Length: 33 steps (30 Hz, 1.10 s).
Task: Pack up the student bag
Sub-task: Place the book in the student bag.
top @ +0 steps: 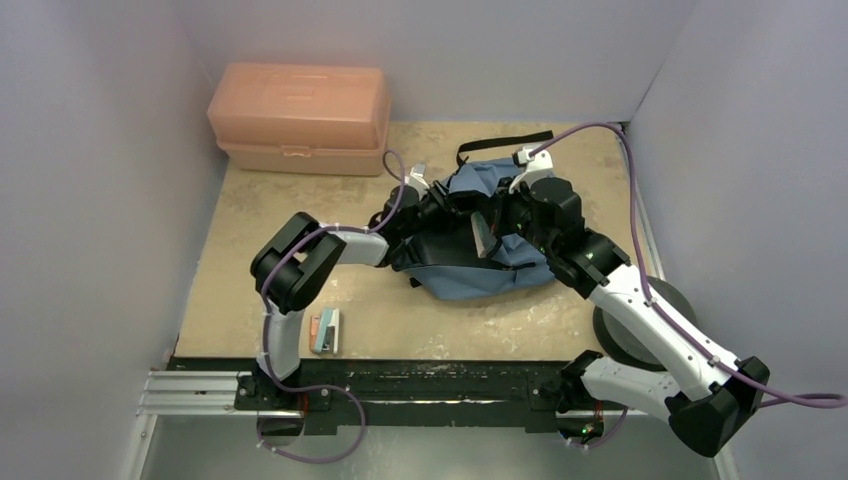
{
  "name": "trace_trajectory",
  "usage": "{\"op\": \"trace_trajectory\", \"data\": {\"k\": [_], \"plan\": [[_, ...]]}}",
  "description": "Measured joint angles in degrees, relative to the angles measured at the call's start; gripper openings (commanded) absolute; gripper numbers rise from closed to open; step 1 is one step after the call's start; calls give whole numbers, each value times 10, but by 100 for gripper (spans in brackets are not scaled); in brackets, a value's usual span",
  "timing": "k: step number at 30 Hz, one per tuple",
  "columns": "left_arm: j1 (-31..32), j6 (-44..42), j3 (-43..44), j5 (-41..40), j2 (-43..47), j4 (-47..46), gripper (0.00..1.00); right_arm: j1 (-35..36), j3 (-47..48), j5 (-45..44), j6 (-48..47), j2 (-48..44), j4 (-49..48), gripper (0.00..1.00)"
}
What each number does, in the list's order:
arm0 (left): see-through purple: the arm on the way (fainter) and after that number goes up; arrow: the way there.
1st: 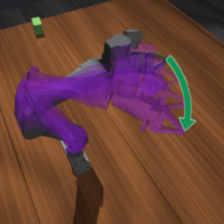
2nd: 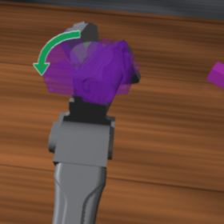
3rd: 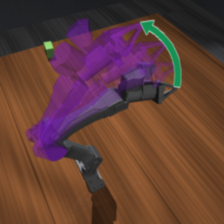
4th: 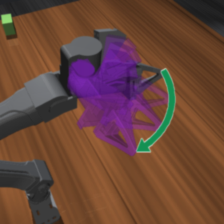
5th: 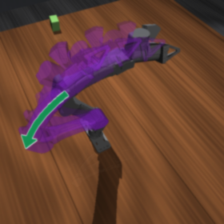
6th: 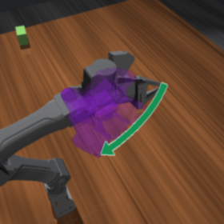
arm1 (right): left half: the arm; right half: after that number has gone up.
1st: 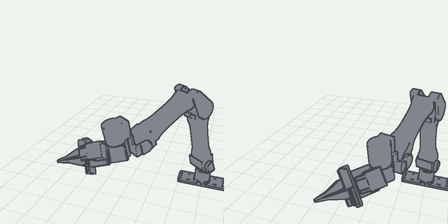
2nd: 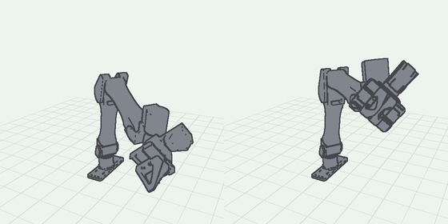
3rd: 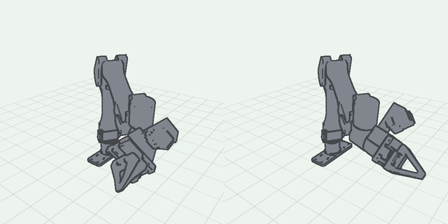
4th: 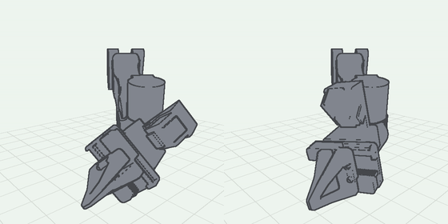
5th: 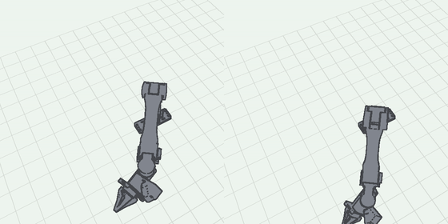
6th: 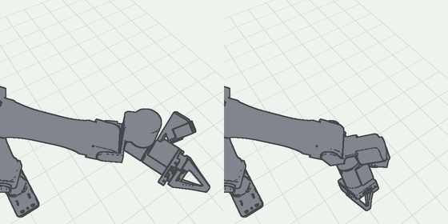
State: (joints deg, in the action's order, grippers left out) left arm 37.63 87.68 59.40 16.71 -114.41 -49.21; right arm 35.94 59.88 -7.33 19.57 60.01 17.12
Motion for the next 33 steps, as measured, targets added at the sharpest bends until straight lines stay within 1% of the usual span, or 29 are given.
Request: {"op": "trace_trajectory", "data": {"k": [5, 10, 11, 12, 13, 15, 19, 21, 22, 23, 24, 26, 29, 30, 31, 32, 33], "plan": [[22, -4, 70, 1, -35, 29, 0, 0, 0, 6, -1, 0, -4, 0], [46, -5, 141, -16, -90, 68, 0, 0, -2, 7, -7, 0, -10, 0], [50, -7, 156, -21, -102, 80, 6, 0, -4, 9, -9, 0, -11, 0], [53, -13, 169, -28, -113, 94, 14, 0, -5, 9, -10, 0, -12, 0], [56, -19, 182, -34, -119, 117, 26, -1, -7, 9, -12, 0, -13, 0], [56, -37, 201, -40, -121, 163, 42, -1, -10, 7, -15, 0, -13, 0], [49, -73, 208, -47, -104, 243, 68, -3, -11, -3, -22, 0, -13, 0], [43, -95, 188, -47, -75, 288, 84, -3, -11, -9, -24, 0, -13, 0], [40, -106, 174, -46, -54, 314, 87, -3, -11, -11, -24, 0, -13, 0], [35, -120, 158, -44, -29, 344, 88, -3, -11, -14, -25, 0, -13, 2], [31, -133, 144, -39, -2, 374, 89, -3, -11, -17, -25, 0, -12, 6], [22, -158, 120, -28, 49, 422, 89, -3, -11, -21, -25, 0, -7, 12], [4, -215, 90, 1, 141, 498, 86, -3, -14, -20, -24, 0, 1, 16], [-2, -235, 77, 9, 173, 518, 85, -3, -17, -18, -23, 0, 1, 20], [-8, -255, 64, 12, 201, 532, 84, -3, -20, -14, -21, -1, 2, 27], [-14, -279, 43, 10, 238, 550, 86, -3, -22, -8, -19, -1, 4, 39], [-20, -307, 16, 3, 281, 572, 89, -3, -24, 1, -17, -2, 9, 45]]}}
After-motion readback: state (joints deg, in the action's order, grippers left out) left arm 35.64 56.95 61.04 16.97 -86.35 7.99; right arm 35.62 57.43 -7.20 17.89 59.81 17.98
